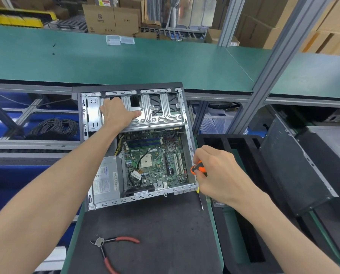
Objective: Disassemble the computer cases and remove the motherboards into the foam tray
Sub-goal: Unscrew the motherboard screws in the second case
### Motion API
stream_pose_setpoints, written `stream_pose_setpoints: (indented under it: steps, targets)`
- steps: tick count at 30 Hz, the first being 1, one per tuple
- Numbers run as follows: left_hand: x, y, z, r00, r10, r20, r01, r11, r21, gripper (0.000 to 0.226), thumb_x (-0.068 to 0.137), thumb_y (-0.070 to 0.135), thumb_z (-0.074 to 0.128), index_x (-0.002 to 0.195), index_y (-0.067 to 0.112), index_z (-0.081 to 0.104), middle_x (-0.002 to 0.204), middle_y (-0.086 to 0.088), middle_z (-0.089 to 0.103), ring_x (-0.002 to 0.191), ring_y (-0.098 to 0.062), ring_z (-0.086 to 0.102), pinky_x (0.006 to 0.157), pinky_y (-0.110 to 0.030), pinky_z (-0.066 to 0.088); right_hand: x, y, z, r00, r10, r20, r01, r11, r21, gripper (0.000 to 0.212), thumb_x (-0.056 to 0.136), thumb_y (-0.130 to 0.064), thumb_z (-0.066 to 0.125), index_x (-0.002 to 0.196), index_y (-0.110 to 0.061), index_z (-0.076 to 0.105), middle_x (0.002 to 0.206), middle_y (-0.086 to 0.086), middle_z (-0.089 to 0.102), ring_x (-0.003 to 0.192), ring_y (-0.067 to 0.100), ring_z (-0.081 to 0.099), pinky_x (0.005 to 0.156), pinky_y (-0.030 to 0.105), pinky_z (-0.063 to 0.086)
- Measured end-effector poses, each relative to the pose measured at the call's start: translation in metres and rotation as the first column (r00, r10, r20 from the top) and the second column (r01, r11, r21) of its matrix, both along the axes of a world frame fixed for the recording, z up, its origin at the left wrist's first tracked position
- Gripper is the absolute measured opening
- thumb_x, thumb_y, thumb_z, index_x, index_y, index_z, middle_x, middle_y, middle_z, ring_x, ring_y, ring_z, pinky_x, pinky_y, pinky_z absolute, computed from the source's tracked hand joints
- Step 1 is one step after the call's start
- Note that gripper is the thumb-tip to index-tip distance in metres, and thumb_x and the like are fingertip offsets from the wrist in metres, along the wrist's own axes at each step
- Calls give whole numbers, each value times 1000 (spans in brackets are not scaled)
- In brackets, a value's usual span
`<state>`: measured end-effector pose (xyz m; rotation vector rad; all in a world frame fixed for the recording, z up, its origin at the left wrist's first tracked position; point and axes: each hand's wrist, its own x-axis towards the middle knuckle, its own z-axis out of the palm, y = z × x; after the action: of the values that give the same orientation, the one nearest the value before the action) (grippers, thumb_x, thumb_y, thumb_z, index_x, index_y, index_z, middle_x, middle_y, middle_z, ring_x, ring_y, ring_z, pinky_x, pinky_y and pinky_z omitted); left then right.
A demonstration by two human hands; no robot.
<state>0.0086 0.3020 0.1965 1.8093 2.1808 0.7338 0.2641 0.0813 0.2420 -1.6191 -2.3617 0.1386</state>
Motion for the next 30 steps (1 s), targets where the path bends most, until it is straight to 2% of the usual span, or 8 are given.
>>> stream_pose_setpoints:
  steps: [6, 10, 14, 18, 30]
  targets:
    - [0, 1, -1, 1000, 0, 0, 0, 1000, 1, 61, 75, 61, 78, 66, 12, 42, 92, -16, 63, 108, -36, 53, 90, -46, 39, 2, 1, 0, 999, -40, 15, 40, 999, 24, 10, 81, -10, 65, 89, -12, 58, 87, -1, 57, 69, 26, 57, 62, 39, 49]
    - [-1, 1, -1, 1000, 2, 6, -2, 1000, 2, 61, 75, 61, 78, 70, 10, 45, 87, -14, 59, 106, -36, 53, 88, -45, 39, 5, 3, 0, 997, -67, 40, 64, 996, 57, 13, 79, -9, 66, 85, -13, 55, 80, -2, 54, 62, 25, 52, 58, 32, 38]
    - [-1, 0, -1, 1000, 1, 7, -1, 1000, -1, 61, 75, 60, 78, 66, 12, 42, 86, -12, 56, 107, -36, 53, 89, -46, 39, 6, 4, 0, 994, -83, 69, 81, 996, 40, 10, 81, -11, 63, 86, -12, 54, 81, 0, 54, 64, 26, 52, 61, 36, 47]
    - [-1, 0, -2, 1000, 7, 18, -7, 1000, 1, 60, 74, 60, 79, 69, 11, 44, 95, -18, 64, 108, -36, 52, 90, -46, 38, 5, 3, -3, 991, -89, 97, 88, 996, 11, 7, 84, -13, 59, 88, -11, 54, 84, 1, 53, 65, 27, 53, 62, 38, 49]
    - [0, -3, -1, 999, -3, 33, 3, 1000, 2, 63, 75, 60, 78, 65, 14, 37, 101, -22, 63, 110, -38, 51, 89, -45, 38, 6, 1, -8, 991, -104, 85, 103, 995, 12, 6, 82, -12, 61, 84, -11, 55, 81, 1, 54, 63, 26, 53, 61, 41, 50]
